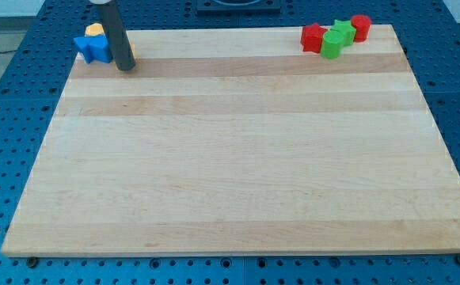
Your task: Push the yellow hexagon right to the blue triangle
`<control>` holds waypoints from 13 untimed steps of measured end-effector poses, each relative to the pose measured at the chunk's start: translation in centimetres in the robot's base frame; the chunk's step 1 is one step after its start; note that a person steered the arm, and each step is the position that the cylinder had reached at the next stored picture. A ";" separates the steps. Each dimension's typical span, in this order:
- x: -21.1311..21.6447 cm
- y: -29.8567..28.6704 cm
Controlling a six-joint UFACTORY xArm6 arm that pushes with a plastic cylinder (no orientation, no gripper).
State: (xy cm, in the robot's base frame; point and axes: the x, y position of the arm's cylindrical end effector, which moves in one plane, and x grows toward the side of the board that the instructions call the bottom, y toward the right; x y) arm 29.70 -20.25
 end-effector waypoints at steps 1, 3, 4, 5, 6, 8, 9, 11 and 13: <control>3.8 -1.6; -0.7 -10.1; -1.1 -10.3; -5.1 -10.2; -9.0 -10.2; -10.6 -10.0; -10.6 -9.3; -10.6 -7.4; -7.8 3.4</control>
State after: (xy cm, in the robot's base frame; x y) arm 21.95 -16.83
